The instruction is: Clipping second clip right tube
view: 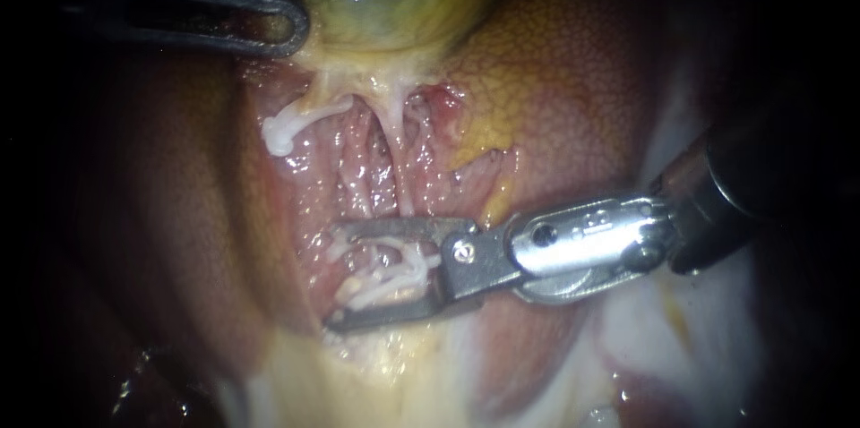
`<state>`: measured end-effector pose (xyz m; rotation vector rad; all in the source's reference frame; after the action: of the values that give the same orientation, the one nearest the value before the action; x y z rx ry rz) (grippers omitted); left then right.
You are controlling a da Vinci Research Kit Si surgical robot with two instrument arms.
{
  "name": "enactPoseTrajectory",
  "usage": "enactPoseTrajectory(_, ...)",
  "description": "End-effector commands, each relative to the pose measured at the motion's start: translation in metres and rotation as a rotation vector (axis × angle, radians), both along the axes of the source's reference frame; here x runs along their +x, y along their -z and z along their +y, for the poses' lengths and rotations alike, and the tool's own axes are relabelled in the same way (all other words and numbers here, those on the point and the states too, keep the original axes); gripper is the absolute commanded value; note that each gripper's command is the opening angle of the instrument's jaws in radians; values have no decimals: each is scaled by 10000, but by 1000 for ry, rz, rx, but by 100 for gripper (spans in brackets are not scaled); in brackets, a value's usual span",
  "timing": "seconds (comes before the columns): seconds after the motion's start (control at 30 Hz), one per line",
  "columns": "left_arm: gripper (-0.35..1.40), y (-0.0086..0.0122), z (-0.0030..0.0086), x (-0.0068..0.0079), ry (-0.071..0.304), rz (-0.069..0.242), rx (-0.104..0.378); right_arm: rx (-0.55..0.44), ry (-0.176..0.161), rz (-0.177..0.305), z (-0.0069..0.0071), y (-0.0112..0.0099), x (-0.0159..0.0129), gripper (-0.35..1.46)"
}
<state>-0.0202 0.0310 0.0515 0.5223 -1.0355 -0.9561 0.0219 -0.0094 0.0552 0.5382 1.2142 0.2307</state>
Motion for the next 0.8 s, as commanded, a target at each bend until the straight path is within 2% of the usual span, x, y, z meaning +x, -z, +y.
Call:
enactPoseTrajectory(0.03,-35,0,0,0,0,0,0,6,-1,0,0,2,0,47)
enactPoseTrajectory(0.17,-35,0,0,0,0,0,0,23,-4,1,2,14,-2,48)
enactPoseTrajectory(0.27,-35,0,0,1,-1,0,0,48,-4,0,6,31,-9,48)
enactPoseTrajectory(0.5,-35,0,0,2,-1,-1,0,92,0,10,22,63,-42,45)
enactPoseTrajectory(0.63,-35,0,0,2,-1,-1,0,115,-11,3,31,65,-62,45)
enactPoseTrajectory(0.8,-35,0,0,3,-2,-1,0,145,-29,-10,42,50,-79,45)
